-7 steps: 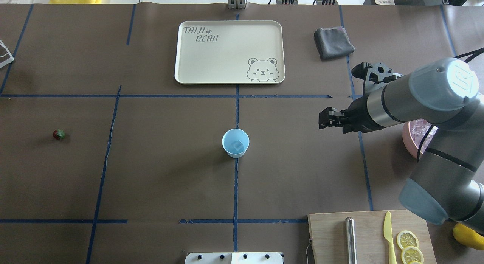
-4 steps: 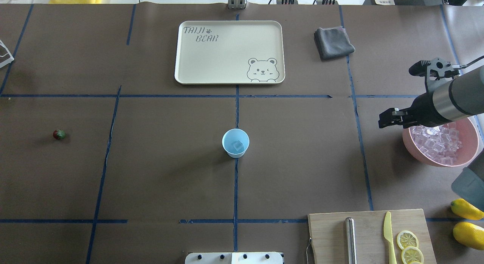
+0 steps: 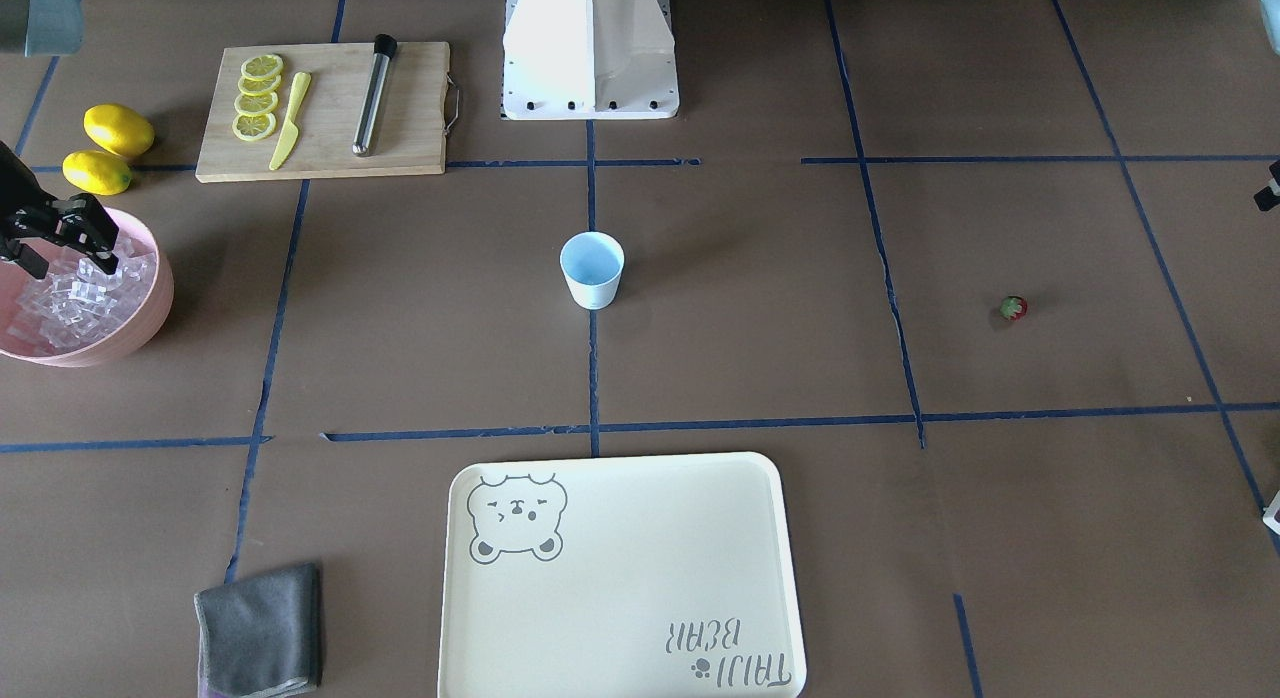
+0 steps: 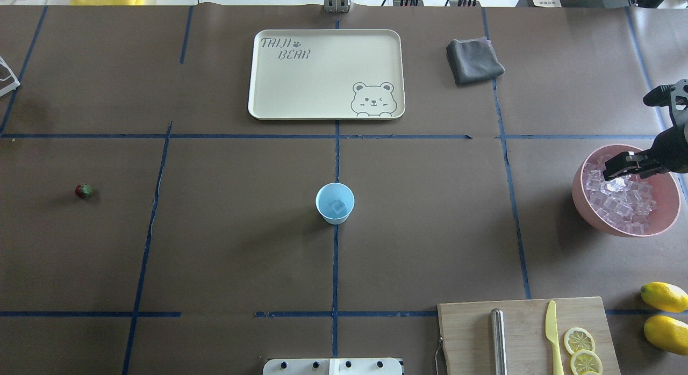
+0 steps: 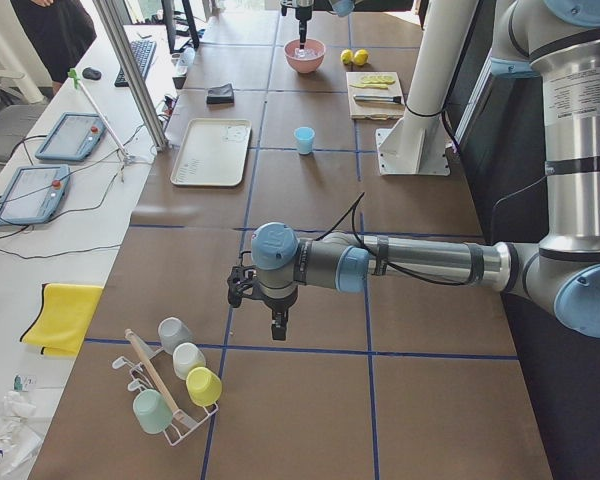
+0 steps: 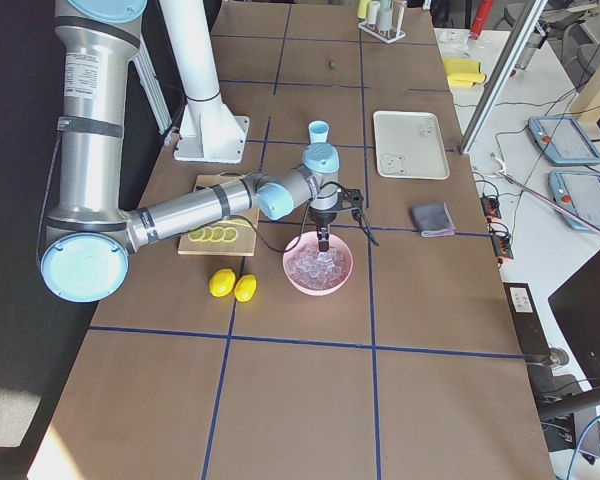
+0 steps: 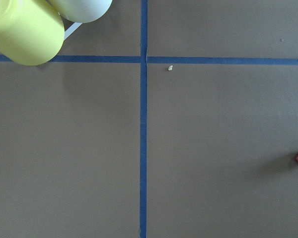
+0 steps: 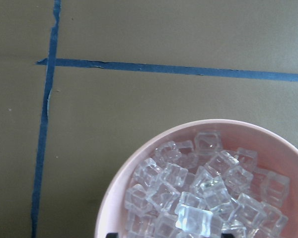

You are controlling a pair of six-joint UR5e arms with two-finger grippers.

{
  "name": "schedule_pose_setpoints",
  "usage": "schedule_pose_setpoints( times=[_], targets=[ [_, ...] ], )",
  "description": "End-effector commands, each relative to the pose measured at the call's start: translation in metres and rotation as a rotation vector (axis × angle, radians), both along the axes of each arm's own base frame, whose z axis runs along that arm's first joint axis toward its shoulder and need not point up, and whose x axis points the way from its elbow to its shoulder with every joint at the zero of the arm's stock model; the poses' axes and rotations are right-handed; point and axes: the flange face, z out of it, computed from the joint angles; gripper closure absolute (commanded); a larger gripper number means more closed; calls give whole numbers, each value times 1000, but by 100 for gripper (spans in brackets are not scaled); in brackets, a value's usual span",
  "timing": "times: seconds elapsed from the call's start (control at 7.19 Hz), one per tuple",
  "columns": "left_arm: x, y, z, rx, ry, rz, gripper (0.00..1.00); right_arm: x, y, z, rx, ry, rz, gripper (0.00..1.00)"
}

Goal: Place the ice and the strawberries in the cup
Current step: 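Lower the right gripper into the bowl and grasp another ice cube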

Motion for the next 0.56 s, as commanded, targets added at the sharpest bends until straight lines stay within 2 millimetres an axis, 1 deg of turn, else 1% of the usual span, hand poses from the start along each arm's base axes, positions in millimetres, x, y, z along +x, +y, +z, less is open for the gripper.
schedule_pose_setpoints(
  times=[0.0,0.14,0.42],
  targets=[
    [0,1,1,-3,0,0,0,2,-8,27,-43,17,3,22],
    [0,1,1,-2,1,-1,0,-3,-15,19,-35,8,9,22],
    [0,3,2,-6,1,1,0,-5,-16,20,-56,6,25,22]
  ],
)
